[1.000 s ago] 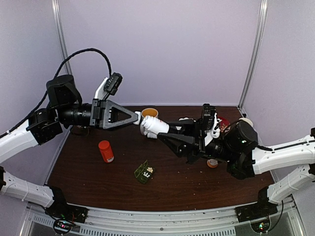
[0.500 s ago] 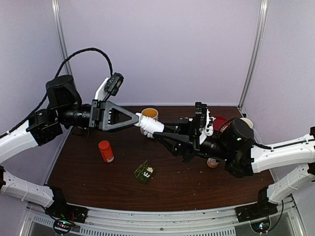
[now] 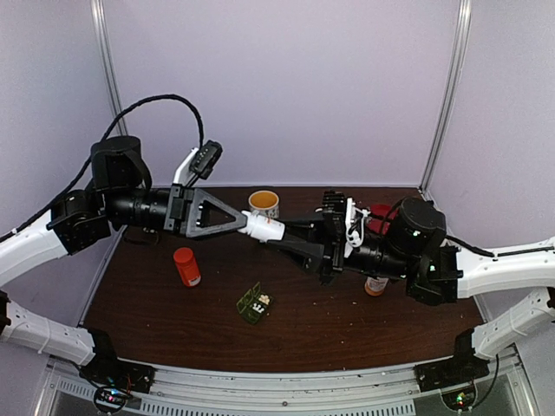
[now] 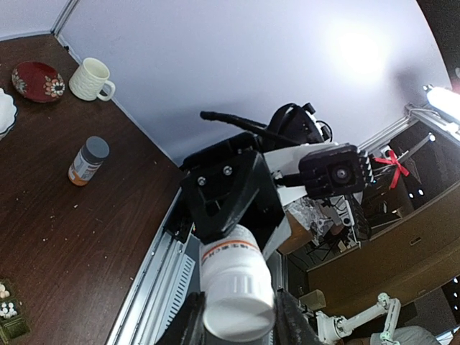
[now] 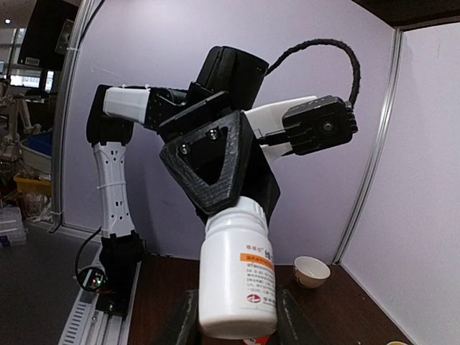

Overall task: Sort the pills into containers
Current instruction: Screw the lid of the pill bottle onto the pill bottle.

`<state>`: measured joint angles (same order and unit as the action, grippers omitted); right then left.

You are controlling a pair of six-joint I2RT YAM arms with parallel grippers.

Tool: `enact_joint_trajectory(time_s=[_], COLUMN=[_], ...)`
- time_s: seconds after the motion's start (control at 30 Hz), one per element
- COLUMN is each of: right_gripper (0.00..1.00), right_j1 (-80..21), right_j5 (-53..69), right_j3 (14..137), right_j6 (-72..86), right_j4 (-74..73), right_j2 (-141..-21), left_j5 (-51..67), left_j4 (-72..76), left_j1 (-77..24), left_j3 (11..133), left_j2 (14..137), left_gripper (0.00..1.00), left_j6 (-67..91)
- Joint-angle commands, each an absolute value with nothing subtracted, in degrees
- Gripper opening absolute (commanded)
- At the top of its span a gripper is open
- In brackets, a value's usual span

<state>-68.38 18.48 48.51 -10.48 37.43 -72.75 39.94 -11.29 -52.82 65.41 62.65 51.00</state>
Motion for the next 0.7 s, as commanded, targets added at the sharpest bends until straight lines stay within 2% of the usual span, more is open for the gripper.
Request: enact_joint_trajectory(time_s=[0.0, 0.2, 0.37, 0.57, 0.67], right_gripper=[0.0, 0.0, 0.0, 0.0, 0.0], right_j1=[-69.03, -72.02, -74.43, -76.26, -76.0], right_j5=[14.86, 5.95, -0.39, -4.49, -3.2], right_j3=[51.72, 51.86, 50.68, 50.35, 52.74], right_j6=[-22.7, -36.89, -43.71, -45.02, -37.02], right_j4=[24.93, 21.27, 25.99, 31.28, 27.94], right_j2=[-70.88, -69.44, -70.06, -71.44, -71.71], left_j5=[39.64, 39.42, 39.72, 39.94, 38.76], left_j4=[-14.79, -15.05, -14.34, -11.26, -14.57], left_j1=[-53.34, -53.34, -53.34, -53.3, -53.31], left_j3=[67.02, 67.3, 67.09, 66.82, 67.81], left_j2=[64.47, 65.06, 65.8, 65.7, 65.5], left_gripper=[0.29, 0.29, 0.28, 0.27, 0.27], left_j6=[50.21, 52.18, 54.18, 55.94, 51.71])
